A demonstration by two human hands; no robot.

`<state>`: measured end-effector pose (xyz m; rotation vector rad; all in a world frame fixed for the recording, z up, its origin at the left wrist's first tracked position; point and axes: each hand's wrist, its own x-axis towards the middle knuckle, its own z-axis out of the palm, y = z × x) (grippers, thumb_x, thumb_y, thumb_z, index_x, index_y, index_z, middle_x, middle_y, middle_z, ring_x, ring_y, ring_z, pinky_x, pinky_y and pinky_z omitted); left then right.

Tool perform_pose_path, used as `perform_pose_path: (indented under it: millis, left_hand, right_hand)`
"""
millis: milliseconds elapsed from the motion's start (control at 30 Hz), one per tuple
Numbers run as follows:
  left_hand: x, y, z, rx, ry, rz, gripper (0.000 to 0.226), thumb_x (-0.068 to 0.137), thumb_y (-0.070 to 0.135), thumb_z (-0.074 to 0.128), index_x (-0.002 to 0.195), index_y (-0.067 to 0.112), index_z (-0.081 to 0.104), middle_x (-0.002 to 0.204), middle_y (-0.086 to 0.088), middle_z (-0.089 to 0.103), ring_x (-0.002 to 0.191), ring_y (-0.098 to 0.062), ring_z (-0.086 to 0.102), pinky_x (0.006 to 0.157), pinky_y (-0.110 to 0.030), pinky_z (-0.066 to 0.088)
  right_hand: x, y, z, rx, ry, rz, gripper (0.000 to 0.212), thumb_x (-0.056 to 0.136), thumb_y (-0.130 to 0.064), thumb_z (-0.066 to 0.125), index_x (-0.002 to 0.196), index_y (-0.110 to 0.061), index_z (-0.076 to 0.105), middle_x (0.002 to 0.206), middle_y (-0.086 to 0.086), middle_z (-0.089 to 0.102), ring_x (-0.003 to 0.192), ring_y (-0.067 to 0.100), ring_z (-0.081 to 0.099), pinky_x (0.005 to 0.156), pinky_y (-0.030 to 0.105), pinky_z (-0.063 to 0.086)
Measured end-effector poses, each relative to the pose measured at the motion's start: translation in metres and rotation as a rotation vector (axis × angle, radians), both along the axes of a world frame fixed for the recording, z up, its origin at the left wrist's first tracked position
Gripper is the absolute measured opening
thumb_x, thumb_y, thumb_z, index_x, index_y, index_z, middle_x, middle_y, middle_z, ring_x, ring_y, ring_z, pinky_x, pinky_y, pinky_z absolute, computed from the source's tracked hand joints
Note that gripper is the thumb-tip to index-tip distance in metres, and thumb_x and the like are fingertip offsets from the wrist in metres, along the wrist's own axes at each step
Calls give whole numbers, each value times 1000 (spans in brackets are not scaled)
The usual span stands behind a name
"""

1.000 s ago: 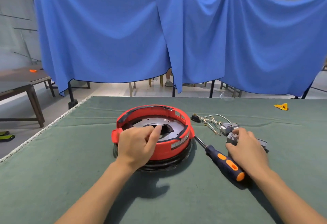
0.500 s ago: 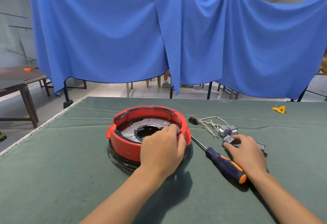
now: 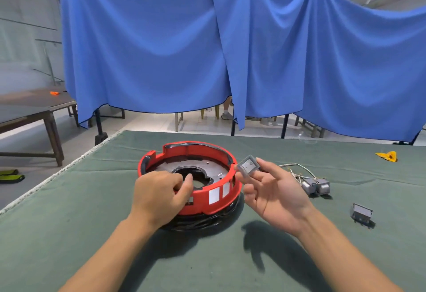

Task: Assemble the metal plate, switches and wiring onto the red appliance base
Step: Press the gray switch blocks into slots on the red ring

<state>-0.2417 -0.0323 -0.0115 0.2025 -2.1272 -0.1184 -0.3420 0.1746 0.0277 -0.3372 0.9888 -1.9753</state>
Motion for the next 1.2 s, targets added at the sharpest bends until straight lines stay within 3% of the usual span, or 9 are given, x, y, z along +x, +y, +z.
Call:
perform_pose_path:
  millis: [167,333,467,567,667,733,833,1000,1200]
  left_hand:
    - [-9,21,-4,-125,105,99,38,89,20,43,52,13,49,50,-2,49,49,-24,50,46,-30,32]
    - [-16,38,-12,-157,106,110,31,90,18,45,66,11,63,62,-3,60,62,-29,56,64,-37,40]
    - [-18,53,-14,-102,125,92,26,84,12,45,88,8,71,72,-3,64,67,-28,59,76,-37,40]
    - [-18,58,-15,-48,85,26,29,84,14,44,95,10,71,75,0,67,67,-23,60,76,-33,38]
    - [-14,56,-13,-3,43,-21,28,87,21,45,95,13,70,79,4,69,69,-18,61,72,-30,36]
    - [-13,55,-13,18,21,-51,29,89,23,43,90,15,70,79,6,69,69,-17,62,70,-31,36]
    - [-11,56,-10,61,16,-82,35,91,22,37,83,16,70,73,6,68,65,-18,62,66,-34,37]
    - [-8,56,-10,147,66,-146,41,92,22,32,77,16,70,66,4,66,59,-18,59,65,-34,37]
    - [-8,55,-13,121,91,-156,42,93,23,31,75,15,68,64,3,64,56,-20,56,64,-35,37]
  right_hand:
    - [-8,-5,-23,61,38,13,37,81,-31,54,109,-7,60,68,10,62,44,15,51,41,24,46]
    - [-11,-8,-39,226,141,-33,39,95,-44,39,100,-16,65,62,2,52,46,13,40,40,23,36]
    - [-6,-9,-38,229,202,-79,37,90,-50,51,94,-16,66,62,0,48,48,13,38,42,23,36]
    - [-1,-11,-45,419,660,-333,18,90,-31,62,85,-14,63,58,-1,49,44,12,42,44,27,37]
    - [6,-13,-56,538,1101,-483,13,88,-35,65,98,-26,60,64,-6,57,57,16,55,59,34,45]
    - [11,-14,-59,527,1138,-513,25,85,-39,67,101,-31,50,71,-2,61,62,21,60,66,38,48]
    - [16,-13,-56,503,1133,-533,31,83,-37,70,91,-30,41,72,0,64,52,19,64,58,36,50]
    - [22,-9,-57,461,1096,-440,32,77,-36,77,81,-30,45,67,5,70,44,19,62,49,30,49]
    - [25,-11,-59,435,1277,-511,24,73,-45,77,82,-37,56,63,-5,67,47,10,59,51,32,51]
